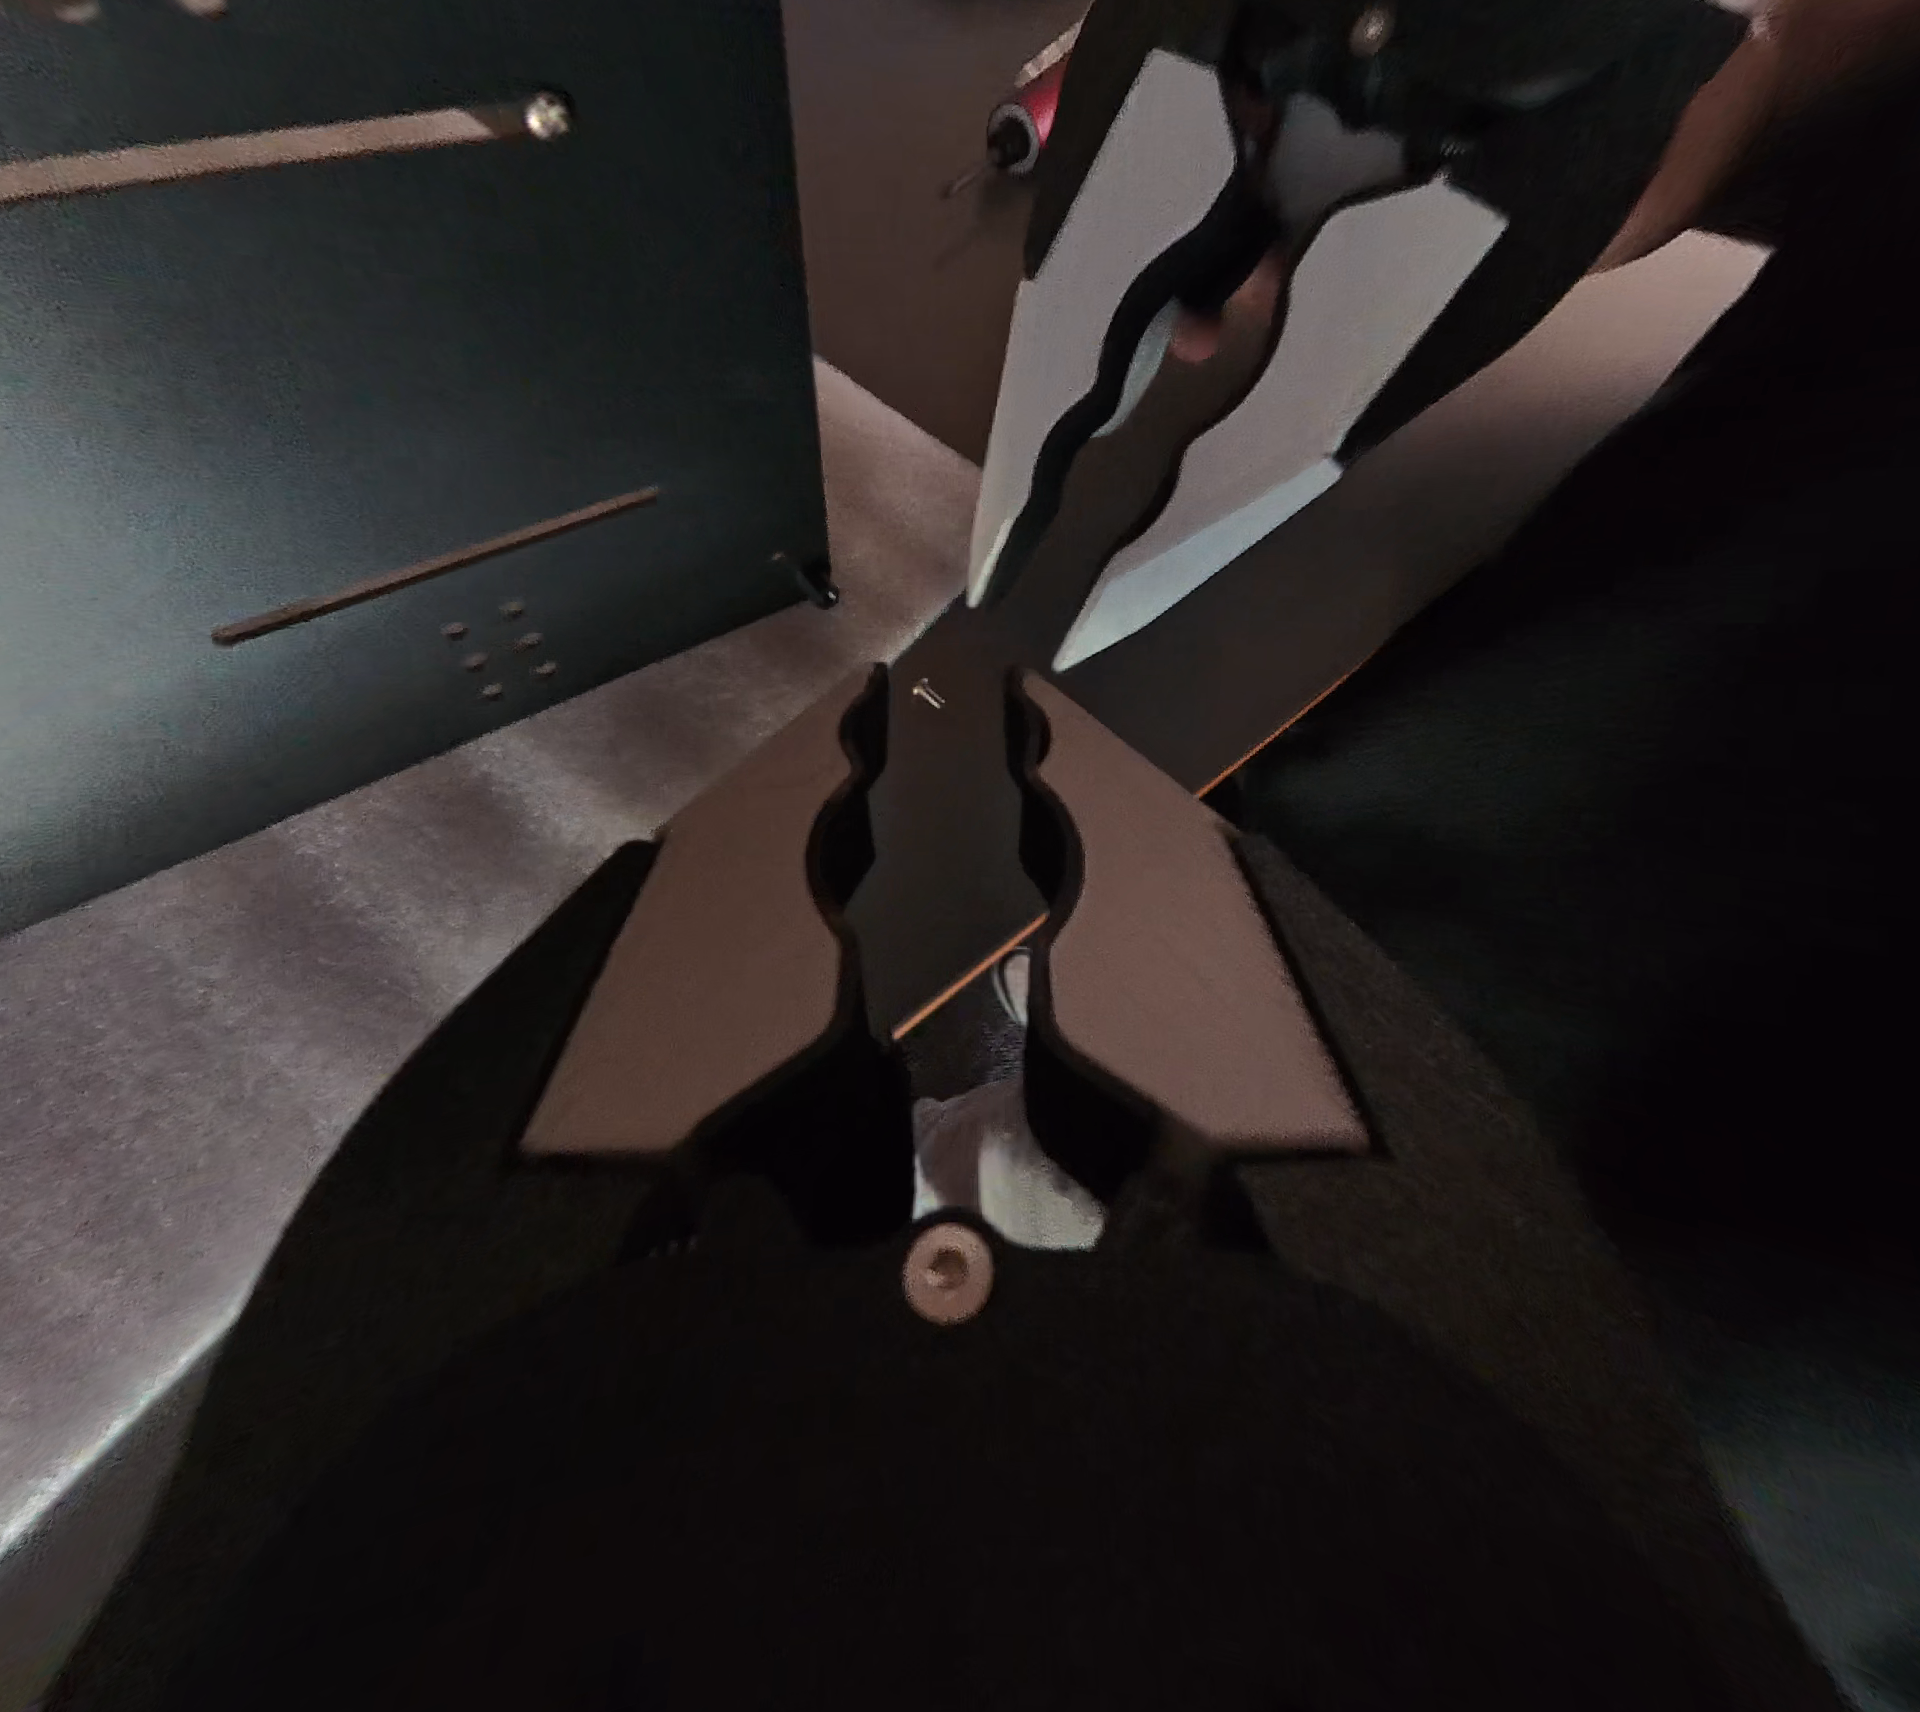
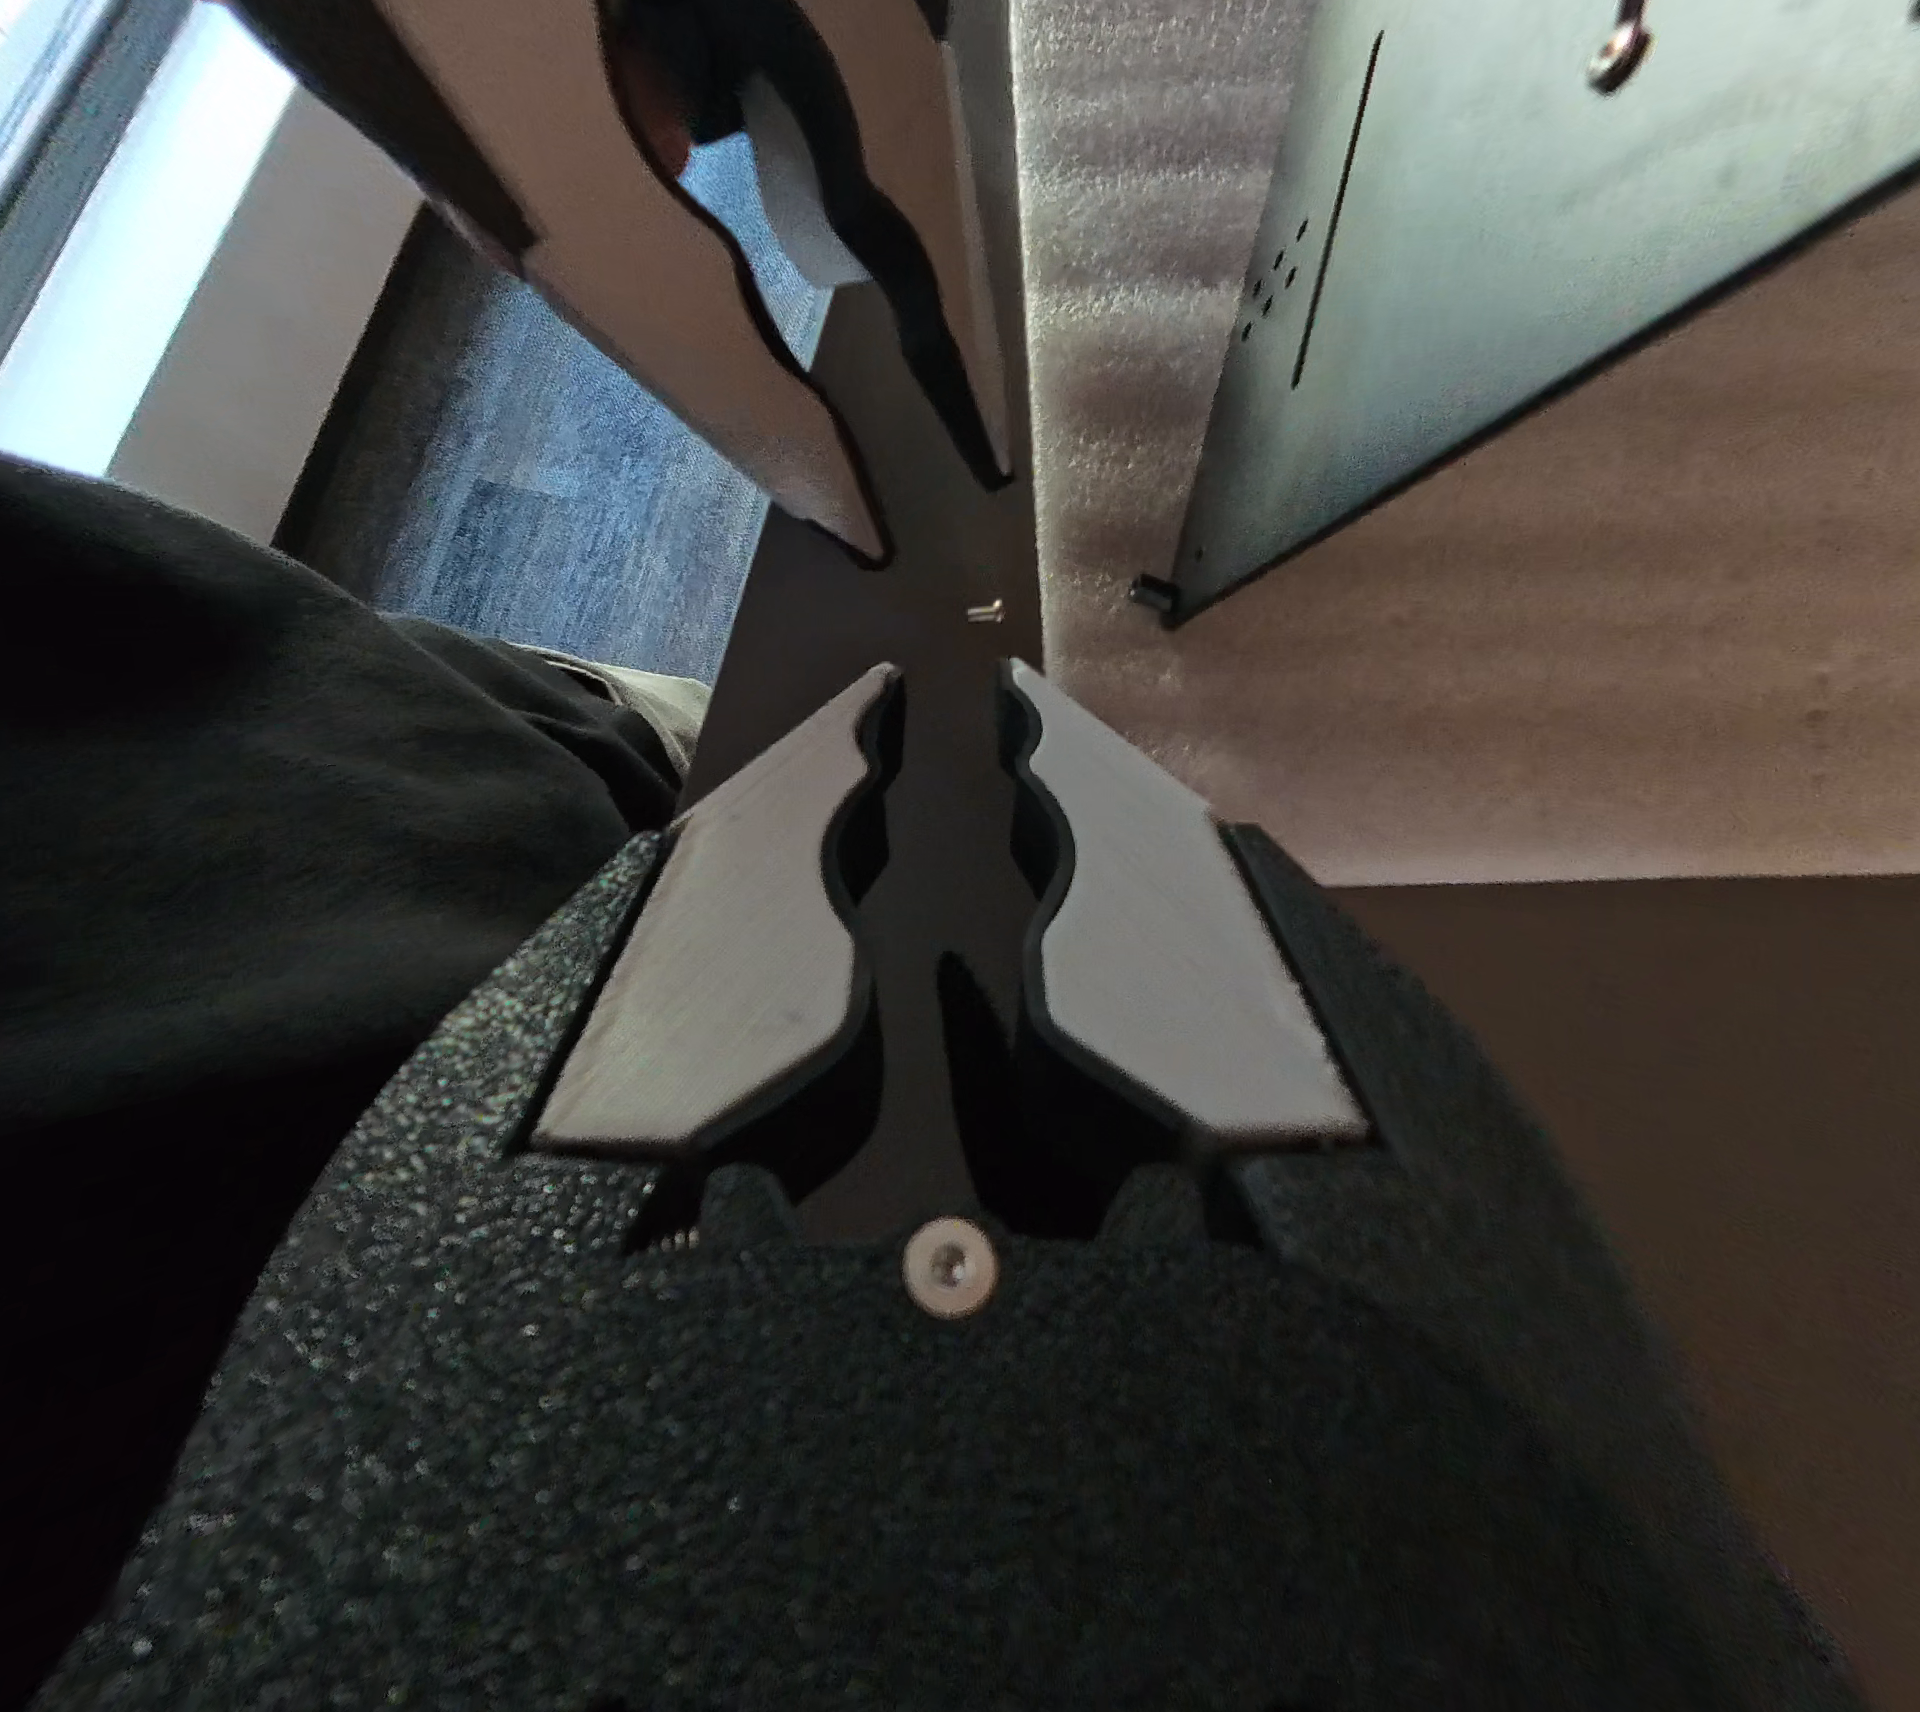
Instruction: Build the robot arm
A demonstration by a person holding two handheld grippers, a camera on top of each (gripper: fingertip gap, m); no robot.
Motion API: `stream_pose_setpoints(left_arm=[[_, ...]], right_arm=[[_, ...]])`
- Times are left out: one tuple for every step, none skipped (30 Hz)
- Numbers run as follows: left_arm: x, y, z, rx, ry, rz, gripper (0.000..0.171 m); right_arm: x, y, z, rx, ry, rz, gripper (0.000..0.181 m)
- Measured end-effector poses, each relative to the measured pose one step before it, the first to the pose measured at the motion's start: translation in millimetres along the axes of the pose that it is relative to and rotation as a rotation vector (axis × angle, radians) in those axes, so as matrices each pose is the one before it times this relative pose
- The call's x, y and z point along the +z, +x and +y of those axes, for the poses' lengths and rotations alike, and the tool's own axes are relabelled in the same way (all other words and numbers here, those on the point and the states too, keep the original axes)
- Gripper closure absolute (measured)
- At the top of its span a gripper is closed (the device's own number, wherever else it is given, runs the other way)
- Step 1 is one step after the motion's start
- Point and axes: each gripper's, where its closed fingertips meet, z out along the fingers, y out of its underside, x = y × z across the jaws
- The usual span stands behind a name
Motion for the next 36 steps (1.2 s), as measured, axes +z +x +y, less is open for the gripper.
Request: stream_pose_setpoints(left_arm=[[-2.4, 0.11, 2.64, -0.0115, -0.00505, 0.0026, 0.151], [-1.96, -0.21, 4.17, -0.0026, -0.01113, -0.0059, 0.151], [-1.79, -0.92, 4.72, 0.0009, -0.01027, -0.0141, 0.151], [-1.84, -0.85, 3.93, -0.0029, -0.00381, -0.0144, 0.147], [-1.8, -0.1, 2.87, -0.0089, 0.00108, -0.0071, 0.152], [-1.8, 0.01, 2.18, -0.0108, 0.00286, -0.0056, 0.152], [-1.55, -0.02, 1.48, -0.0066, 0.00421, -0.0072, 0.152], [-1.24, 0.02, 1.42, -0.0005, 0.00341, -0.007, 0.153], [-0.67, -0.33, 1.4, 0.0043, 0.00142, -0.0103, 0.153], [-0.03, -1.21, 1.3, 0.0072, 0.00121, -0.0143, 0.154], [0.54, -1.08, 1.05, 0.0079, 0.00074, -0.0119, 0.154], [0.86, -0.63, 0.82, 0.0067, 0.00035, -0.0072, 0.154], [1.23, -0.63, -0.08, 0.0056, 0.00309, -0.0059, 0.154], [1.24, 0.5, -1.1, 0.0076, 0.00672, -0.0001, 0.154], [1.4, 1.38, -1.91, 0.0114, 0.00824, 0.0052, 0.154], [1.51, 1.0, -1.76, 0.0142, 0.0059, 0.0035, 0.154], [1.74, 0.61, -1.21, 0.0157, 0.00078, 0.0042, 0.154], [1.82, 0.16, -0.54, 0.0142, -0.00357, 0.0052, 0.154], [1.61, -0.32, -0.13, 0.0105, -0.00587, 0.0063, 0.155], [1.17, -0.69, 0.05, 0.0068, -0.00663, 0.0074, 0.155], [0.65, -0.6, 0.3, 0.0042, -0.00727, 0.0096, 0.154], [0.35, -0.61, 0.37, 0.0035, -0.00722, 0.0087, 0.155], [0.03, -1.02, 0.17, 0.0053, -0.00532, 0.0041, 0.155], [-0.03, -0.81, 0.13, 0.0074, -0.00279, 0.0017, 0.155], [-0.03, -0.63, 0.24, 0.0078, -0.0025, 0.002, 0.155], [0.19, -0.57, 0.23, 0.0065, -0.00277, 0.0018, 0.155], [0.36, -0.38, 0.48, 0.0049, -0.00276, 0.0024, 0.156], [0.6, -0.13, 0.37, 0.004, -0.00345, 0.0041, 0.156], [0.63, -0.14, 0.47, 0.0035, -0.00339, 0.0031, 0.156], [0.68, -0.16, 0.23, 0.0037, -0.00243, 0.0021, 0.156], [0.36, 0.34, 0.04, 0.0044, -0.00189, 0.0044, 0.157], [0.31, 0.4, -0.08, 0.0044, -0.00142, 0.0042, 0.158], [0.16, 0.33, 0.11, 0.0054, -0.00246, 0.0045, 0.159], [0.18, 0.29, 0.41, 0.0071, -0.00461, 0.0039, 0.159], [0.05, -0.15, 0.58, 0.0069, -0.00544, 0.001, 0.16], [-0.16, -0.51, 0.78, 0.0034, -0.00612, -0.0011, 0.161]], right_arm=[[2.98, 0.86, -0.26, -0.0015, -0.0098, 0.0019, 0.164], [2.9, -1.2, -0.18, 0.0004, -0.0086, -0.0124, 0.164], [2.39, -2.08, -0.81, 0.0012, -0.0029, -0.0165, 0.163], [1.96, -1.19, -1.3, -0.0005, 0.0005, -0.0088, 0.163], [1.74, -0.19, -0.42, -0.0032, -0.0044, -0.0011, 0.163], [1.77, 0.89, 0.88, -0.0022, -0.0123, 0.0042, 0.163], [1.42, 0.3, 0.28, -0.0009, -0.0074, -0.0013, 0.163], [0.39, -0.55, -1.75, 0.0005, 0.0063, -0.007, 0.163], [0.8, -0.15, -0.24, -0.0002, -0.0034, -0.0063, 0.163], [0.75, 0.37, -0.21, -0.0014, -0.0029, -0.0019, 0.163], [0.3, 0.16, -0.48, -0.0018, 0.0, -0.0019, 0.163], [0.18, 0.23, -0.2, -0.0019, -0.0027, -0.0021, 0.163], [0.07, 0.57, -0.03, 0.0002, -0.0013, 0.0016, 0.163], [0.01, 0.06, -0.05, 0.0013, -0.0002, -0.0024, 0.163], [-0.01, 0.15, 0.07, 0.0029, 0.0004, -0.0013, 0.164], [0.11, 0.39, -0.11, 0.0028, 0.0011, -0.0002, 0.165], [0.25, 0.81, -0.26, 0.0013, 0.0011, 0.0023, 0.165], [0.38, 1.51, -0.46, 0.0005, -0.0001, 0.0067, 0.167], [0.54, 1.66, -0.59, 0.0027, -0.0009, 0.0079, 0.167], [0.68, 0.9, -0.8, 0.0027, -0.0017, 0.0045, 0.166], [0.86, 0.27, -0.86, -0.0006, -0.0007, 0.0019, 0.166], [0.7, 0.23, -0.67, -0.0045, -0.0003, 0.0036, 0.166], [0.6, 0.22, -0.54, -0.0051, -0.0005, 0.0045, 0.167], [0.38, -0.05, -0.44, -0.0055, 0.0017, 0.0039, 0.167], [0.46, -0.23, -0.37, -0.0025, 0.0032, 0.0008, 0.169], [0.45, -1.89, -0.31, 0.0003, 0.0018, -0.0123, 0.173], [0.56, -3.35, -0.05, -0.001, 0.0009, -0.0206, 0.181], [0.37, -0.27, -0.31, -0.0021, 0.0019, 0.0016, 0.181], [0.07, 0.06, -0.07, -0.0042, 0.0006, 0.0027, 0.181], [0.1, 0.0, 0.02, -0.0031, 0.0006, -0.0002, 0.181], [-0.18, -0.02, 0.15, -0.0023, 0.0003, -0.0023, 0.181], [-0.15, -0.04, 0.07, 0.0032, 0.0002, -0.0047, 0.18], [-0.13, 0.01, 0.14, 0.007, 0.0001, -0.0061, 0.181], [-0.25, 0.05, 0.15, 0.0072, -0.0006, -0.0056, 0.18], [-0.47, 0.7, 0.19, 0.004, -0.0014, 0.0003, 0.181], [-1.12, 2.05, 0.08, -0.0003, 0.0, 0.0111, 0.18]])
